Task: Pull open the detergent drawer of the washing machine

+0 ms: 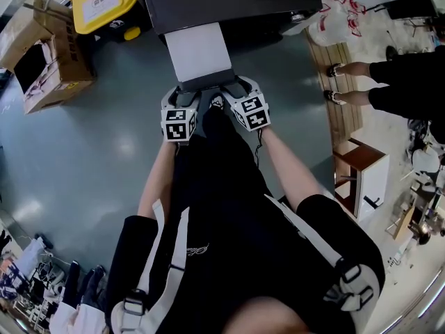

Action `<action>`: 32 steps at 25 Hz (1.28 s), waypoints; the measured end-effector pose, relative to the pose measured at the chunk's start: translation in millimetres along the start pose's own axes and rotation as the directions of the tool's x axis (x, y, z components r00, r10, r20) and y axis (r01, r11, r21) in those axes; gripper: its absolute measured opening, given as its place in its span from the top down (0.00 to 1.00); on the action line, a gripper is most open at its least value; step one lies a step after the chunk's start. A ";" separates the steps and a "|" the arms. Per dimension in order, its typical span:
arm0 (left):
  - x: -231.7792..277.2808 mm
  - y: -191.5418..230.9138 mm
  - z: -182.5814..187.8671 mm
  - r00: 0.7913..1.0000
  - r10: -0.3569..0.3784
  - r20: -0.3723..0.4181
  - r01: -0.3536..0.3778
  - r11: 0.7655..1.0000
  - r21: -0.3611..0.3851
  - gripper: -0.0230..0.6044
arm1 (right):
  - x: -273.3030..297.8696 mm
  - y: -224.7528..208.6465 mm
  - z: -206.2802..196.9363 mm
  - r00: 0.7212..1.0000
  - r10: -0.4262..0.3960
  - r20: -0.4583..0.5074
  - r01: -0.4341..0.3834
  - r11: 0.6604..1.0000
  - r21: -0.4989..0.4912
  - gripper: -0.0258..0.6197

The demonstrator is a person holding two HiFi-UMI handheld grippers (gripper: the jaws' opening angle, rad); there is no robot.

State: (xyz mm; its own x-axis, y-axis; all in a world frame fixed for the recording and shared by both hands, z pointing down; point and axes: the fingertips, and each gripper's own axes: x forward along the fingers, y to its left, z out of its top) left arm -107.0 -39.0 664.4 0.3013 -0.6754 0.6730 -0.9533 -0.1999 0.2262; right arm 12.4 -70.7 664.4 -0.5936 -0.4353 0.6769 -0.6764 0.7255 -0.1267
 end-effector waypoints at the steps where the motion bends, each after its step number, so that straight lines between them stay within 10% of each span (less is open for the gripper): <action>1: -0.6 -0.3 -1.1 1.000 0.001 -0.004 -0.001 1.000 0.002 0.48 | -0.1 0.8 -1.4 1.000 0.001 -0.003 -0.001 1.000 0.001 0.57; 32: -9.6 -11.6 -13.5 0.999 0.015 0.043 -0.015 1.000 0.020 0.48 | -10.5 8.2 -15.7 0.999 -0.023 0.026 0.023 1.000 -0.003 0.57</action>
State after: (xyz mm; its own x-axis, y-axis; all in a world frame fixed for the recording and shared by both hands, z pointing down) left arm -98.5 -20.6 664.8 0.2864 -0.7080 0.6456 -0.9580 -0.2035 0.2018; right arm 19.9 -51.8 667.7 -0.5895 -0.4655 0.6602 -0.6886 0.7168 -0.1094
